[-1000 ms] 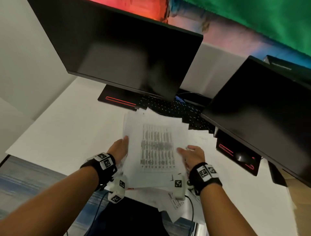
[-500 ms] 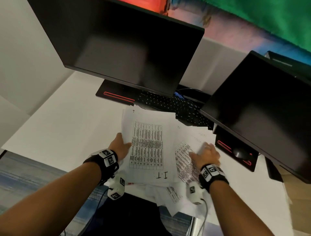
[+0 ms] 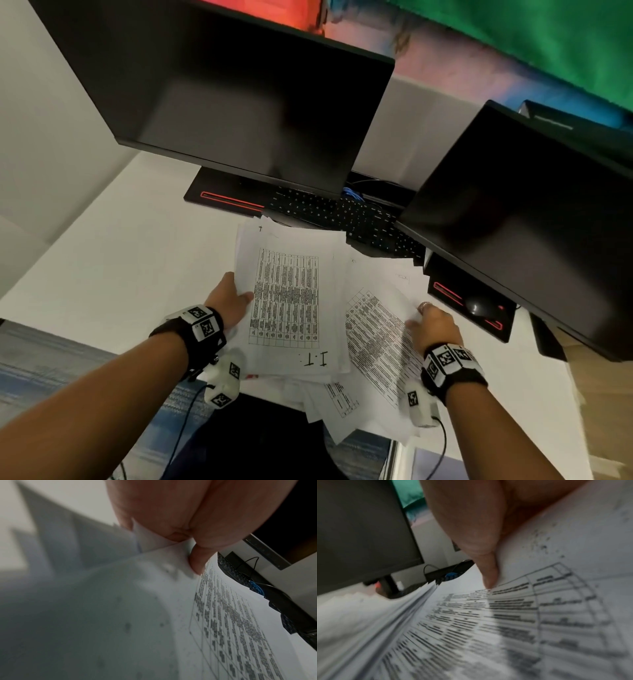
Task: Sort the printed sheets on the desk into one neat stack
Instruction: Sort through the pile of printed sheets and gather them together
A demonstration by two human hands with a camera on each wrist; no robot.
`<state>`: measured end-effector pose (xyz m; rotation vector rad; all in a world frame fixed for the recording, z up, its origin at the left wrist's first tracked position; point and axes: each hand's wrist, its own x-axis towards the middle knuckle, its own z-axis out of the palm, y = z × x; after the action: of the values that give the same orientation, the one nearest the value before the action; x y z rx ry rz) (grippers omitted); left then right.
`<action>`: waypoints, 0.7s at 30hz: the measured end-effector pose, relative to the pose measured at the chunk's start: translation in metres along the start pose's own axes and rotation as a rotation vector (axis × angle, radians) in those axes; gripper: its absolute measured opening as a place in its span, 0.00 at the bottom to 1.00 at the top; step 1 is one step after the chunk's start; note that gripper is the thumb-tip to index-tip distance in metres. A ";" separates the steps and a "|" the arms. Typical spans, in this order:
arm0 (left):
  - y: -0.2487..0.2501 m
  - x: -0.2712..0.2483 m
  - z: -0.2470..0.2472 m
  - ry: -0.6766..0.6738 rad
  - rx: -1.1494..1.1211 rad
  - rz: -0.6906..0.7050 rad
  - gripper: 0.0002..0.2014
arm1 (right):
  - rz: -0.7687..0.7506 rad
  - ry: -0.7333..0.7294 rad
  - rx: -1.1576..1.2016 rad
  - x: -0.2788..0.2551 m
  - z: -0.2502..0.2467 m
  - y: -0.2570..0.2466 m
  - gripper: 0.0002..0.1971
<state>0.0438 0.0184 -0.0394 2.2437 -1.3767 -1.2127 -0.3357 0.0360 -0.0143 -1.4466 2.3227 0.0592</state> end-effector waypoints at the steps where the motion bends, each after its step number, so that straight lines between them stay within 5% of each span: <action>1: 0.000 0.000 -0.002 -0.001 -0.008 0.005 0.19 | 0.037 0.019 0.046 0.001 -0.006 0.002 0.19; 5: -0.009 -0.001 -0.017 0.020 -0.135 0.027 0.18 | 0.148 0.134 0.291 0.008 -0.030 0.016 0.16; 9: -0.022 -0.010 -0.044 -0.020 -0.408 0.089 0.19 | 0.188 0.092 0.412 0.013 -0.036 0.028 0.10; 12: -0.036 -0.003 -0.066 -0.010 -0.495 0.095 0.18 | 0.220 0.047 0.452 0.009 -0.023 0.032 0.17; 18: -0.037 0.004 -0.069 -0.096 -0.691 0.078 0.17 | 0.051 -0.079 0.358 -0.010 0.009 -0.014 0.24; 21: -0.026 -0.004 -0.063 -0.122 -0.623 0.146 0.14 | -0.060 -0.139 0.155 -0.024 0.027 -0.040 0.45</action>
<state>0.1068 0.0221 -0.0127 1.6366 -0.9887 -1.4882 -0.2834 0.0447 -0.0236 -1.3886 2.1221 -0.0355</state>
